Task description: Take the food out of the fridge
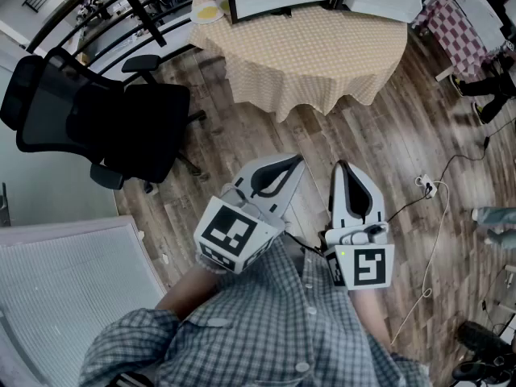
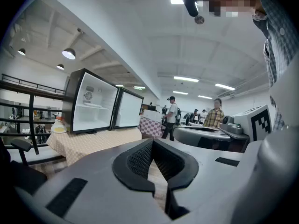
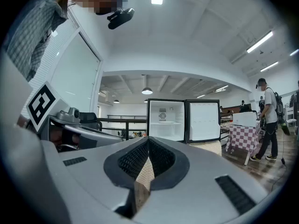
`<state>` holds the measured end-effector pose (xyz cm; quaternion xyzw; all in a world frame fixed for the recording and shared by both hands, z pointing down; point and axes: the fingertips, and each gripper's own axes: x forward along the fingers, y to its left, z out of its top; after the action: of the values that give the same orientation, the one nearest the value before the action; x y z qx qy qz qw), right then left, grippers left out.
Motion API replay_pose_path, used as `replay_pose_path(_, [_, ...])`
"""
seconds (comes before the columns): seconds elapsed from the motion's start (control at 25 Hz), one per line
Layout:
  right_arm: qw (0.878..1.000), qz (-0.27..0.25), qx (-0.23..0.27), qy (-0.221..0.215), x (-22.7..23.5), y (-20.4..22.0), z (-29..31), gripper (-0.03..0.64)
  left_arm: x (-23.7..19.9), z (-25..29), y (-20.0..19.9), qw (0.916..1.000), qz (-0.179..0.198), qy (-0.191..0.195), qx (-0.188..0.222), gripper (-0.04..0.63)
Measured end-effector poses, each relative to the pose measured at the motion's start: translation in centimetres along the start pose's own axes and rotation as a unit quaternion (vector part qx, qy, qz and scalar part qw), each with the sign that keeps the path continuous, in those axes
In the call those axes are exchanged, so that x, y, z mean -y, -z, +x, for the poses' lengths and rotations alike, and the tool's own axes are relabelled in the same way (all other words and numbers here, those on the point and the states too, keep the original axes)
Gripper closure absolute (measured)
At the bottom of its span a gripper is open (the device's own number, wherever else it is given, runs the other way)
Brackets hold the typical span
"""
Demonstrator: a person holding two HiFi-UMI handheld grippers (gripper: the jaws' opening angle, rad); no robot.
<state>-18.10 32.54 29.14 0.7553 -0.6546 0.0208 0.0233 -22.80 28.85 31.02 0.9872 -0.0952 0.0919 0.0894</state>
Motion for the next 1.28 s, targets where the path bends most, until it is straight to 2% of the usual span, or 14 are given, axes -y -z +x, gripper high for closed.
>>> replay_pose_path(0.36, [1.000,-0.002,-0.003,0.003,-0.5,0.0,0.7,0.607,-0.6,-0.2,0.1,1.0000,-0.003,0.004,-0.002,0.589])
replay_pose_path(0.56, [1.000,0.001,-0.003,0.015,-0.4,0.0,1.1,0.607,-1.7,-0.6,-0.2,1.0000,-0.007,0.003,0.002,0.589])
replay_pose_path(1.28, [0.998,-0.011,-0.006,0.060,-1.7,0.7,1.3,0.607,-3.2,-1.4,0.5,0.9993,-0.006,0.036,0.004,0.589])
